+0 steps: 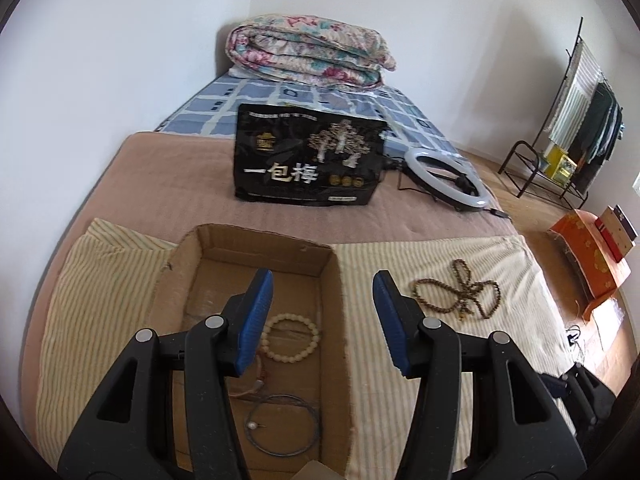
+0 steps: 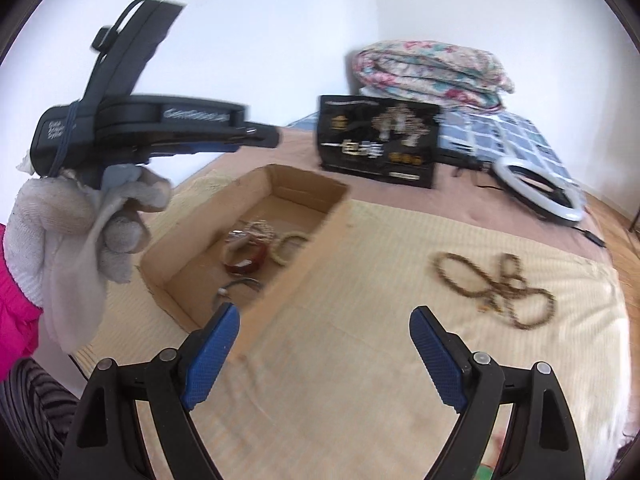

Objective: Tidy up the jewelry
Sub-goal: 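Move the left tool to the brown bead mala while the right tool moves to the green jade pendant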

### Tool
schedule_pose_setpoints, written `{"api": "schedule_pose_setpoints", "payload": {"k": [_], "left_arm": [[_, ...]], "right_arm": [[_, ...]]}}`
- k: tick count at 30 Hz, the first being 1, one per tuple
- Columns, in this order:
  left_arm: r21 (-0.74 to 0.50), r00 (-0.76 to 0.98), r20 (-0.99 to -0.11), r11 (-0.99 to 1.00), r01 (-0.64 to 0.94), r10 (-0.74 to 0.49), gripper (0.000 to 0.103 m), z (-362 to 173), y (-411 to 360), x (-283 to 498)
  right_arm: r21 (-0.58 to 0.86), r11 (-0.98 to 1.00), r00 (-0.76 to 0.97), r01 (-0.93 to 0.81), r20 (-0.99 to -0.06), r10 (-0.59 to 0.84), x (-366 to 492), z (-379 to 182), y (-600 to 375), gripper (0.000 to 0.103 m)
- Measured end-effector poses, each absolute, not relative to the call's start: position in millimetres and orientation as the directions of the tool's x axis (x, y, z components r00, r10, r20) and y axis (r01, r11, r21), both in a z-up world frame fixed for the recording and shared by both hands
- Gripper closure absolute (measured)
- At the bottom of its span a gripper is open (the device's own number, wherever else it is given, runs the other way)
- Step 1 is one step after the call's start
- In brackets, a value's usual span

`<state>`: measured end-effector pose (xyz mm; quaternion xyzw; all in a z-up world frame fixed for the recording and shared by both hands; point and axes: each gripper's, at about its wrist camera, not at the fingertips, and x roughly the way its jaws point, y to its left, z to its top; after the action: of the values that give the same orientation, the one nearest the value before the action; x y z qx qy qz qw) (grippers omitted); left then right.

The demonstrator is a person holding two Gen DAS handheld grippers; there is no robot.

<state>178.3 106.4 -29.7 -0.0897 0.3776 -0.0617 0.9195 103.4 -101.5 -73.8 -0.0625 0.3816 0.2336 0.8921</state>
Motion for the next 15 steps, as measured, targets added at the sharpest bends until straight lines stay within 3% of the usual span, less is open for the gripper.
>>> {"api": "schedule_pose_setpoints", "payload": {"k": [9, 12, 15], "left_arm": [[-0.194, 0.667, -0.702, 0.968, 0.158, -0.25, 0.049, -31, 53, 174], [-0.191, 0.659, -0.702, 0.963, 0.19, -0.27, 0.035, -33, 37, 170], [-0.194, 0.646, -0.704, 0.955, 0.224, -0.294, 0.035, -37, 21, 167]], "right_arm": [[0.08, 0.948, 0.627, -0.308, -0.732, 0.266, 97, -76, -205, 0.014], [0.075, 0.959, 0.618, -0.274, -0.75, 0.235, 91, -82, -235, 0.014], [0.085, 0.964, 0.587, -0.252, -0.779, 0.222, 83, -94, -259, 0.014]]}}
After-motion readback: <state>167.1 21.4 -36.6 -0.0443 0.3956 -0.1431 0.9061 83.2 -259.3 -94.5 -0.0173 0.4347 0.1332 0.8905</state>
